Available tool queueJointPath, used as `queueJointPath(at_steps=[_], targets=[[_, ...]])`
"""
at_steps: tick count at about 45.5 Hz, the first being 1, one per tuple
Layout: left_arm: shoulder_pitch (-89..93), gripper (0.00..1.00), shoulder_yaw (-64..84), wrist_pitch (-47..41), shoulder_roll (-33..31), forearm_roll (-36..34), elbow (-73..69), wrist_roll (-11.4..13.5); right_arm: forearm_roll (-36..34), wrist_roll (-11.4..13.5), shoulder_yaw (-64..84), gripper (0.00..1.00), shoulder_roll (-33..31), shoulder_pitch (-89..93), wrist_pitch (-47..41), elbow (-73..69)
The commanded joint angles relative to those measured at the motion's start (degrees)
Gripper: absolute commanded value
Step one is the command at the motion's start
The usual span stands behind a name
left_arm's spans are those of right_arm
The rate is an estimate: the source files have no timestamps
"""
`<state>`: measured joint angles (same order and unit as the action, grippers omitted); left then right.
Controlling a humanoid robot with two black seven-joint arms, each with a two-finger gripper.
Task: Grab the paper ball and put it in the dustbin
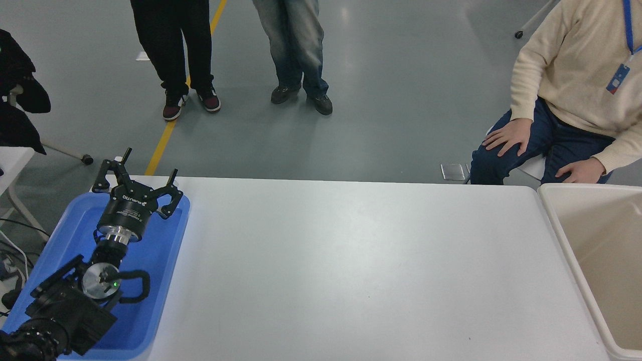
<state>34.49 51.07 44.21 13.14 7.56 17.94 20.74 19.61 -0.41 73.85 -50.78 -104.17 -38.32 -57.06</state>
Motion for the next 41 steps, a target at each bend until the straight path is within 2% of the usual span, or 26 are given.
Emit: queueJointPath(at_steps=[1,6,11,31,41], targets=[[0.0,1.00,0.0,0.0,0.0,0.0,0.0,0.0,-3.2,0.1,-12.4,0.00,-0.8,22.2,18.2,6.9],[0.0,1.00,0.0,0.0,0.0,0.1,0.0,0.1,-6.3,0.1,-17.5,0.00,0.1,30.4,26.4,10.4],[0.0,1.00,0.0,0.0,0.0,0.1,0.0,0.1,-6.7,0.1,-20.8,0.00,1.9,35.9,29.8,16.3],[0.0,1.00,0.0,0.0,0.0,0.0,0.0,0.1,-6.7,0.3,-40.9,0.00,13.2,57.1,30.1,44.8],[0.0,1.00,0.0,0.0,0.0,0.0,0.0,0.1,-6.6,0.3,-44.3,0.00,17.3,60.4,34.4,50.1]])
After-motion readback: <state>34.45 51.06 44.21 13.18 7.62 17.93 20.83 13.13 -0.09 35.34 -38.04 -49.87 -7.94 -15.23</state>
